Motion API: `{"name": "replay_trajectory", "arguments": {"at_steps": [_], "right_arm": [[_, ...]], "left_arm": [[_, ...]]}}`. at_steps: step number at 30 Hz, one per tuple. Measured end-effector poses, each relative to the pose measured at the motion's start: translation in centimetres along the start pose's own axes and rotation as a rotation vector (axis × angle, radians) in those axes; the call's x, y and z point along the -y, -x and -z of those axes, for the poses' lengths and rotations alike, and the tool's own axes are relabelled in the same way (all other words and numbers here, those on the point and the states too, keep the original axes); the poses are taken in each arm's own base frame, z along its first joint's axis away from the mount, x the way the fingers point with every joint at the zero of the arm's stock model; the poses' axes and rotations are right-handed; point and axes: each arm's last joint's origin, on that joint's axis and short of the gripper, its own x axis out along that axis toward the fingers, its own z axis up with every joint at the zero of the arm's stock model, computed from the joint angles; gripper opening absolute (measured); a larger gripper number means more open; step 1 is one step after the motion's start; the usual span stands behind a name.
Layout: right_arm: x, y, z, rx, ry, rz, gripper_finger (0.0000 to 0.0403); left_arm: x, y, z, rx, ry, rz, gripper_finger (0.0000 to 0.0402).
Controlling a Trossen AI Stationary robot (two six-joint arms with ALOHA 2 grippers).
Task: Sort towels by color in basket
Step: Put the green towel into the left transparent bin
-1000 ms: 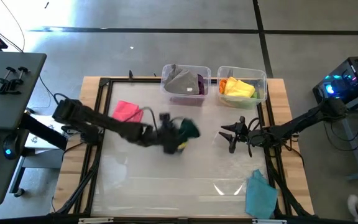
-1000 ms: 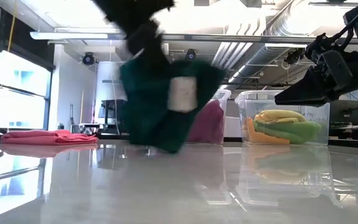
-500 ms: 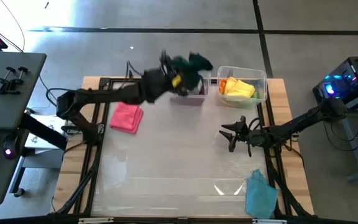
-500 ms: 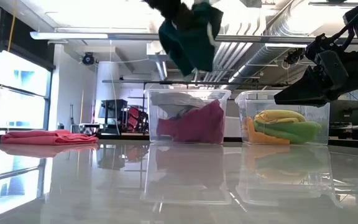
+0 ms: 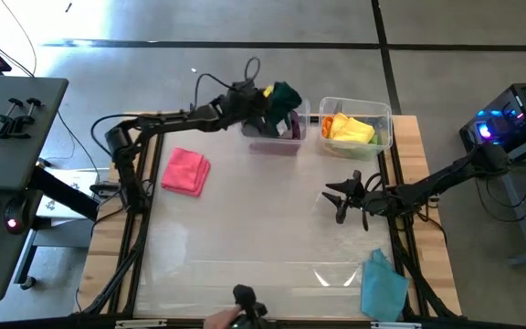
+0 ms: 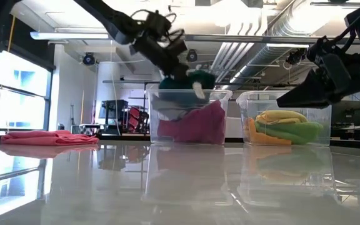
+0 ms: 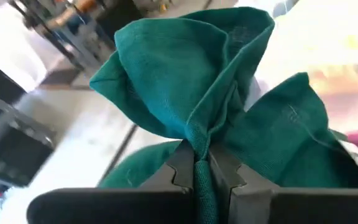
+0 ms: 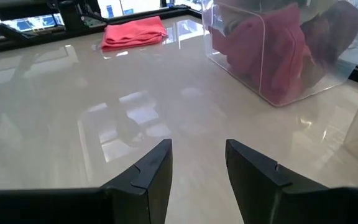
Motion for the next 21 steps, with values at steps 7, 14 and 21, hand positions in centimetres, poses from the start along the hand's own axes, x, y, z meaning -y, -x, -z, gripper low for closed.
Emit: {"name": "replay_trajectory", "arguments": {"at_steps": [7,14,21], "right_arm": [[0.0,0.0,0.1,-0.010,0.008,0.003,0.0144],[0.0,0.0,0.1,-0.009,0.008,0.004,0.0144],[0.1,0.0,0.1,-0.008,0.012,0.007,0.0144]], "left_arm": [[1.7,0.1,0.1,-0.075,-0.086,0.082,0.0059],[0.5,2.3,-4.0,-0.140,-0.081,0.138,0.0121],[-0.5,3.9,-7.8,-0.066,-0.035,0.123,0.0130]]}}
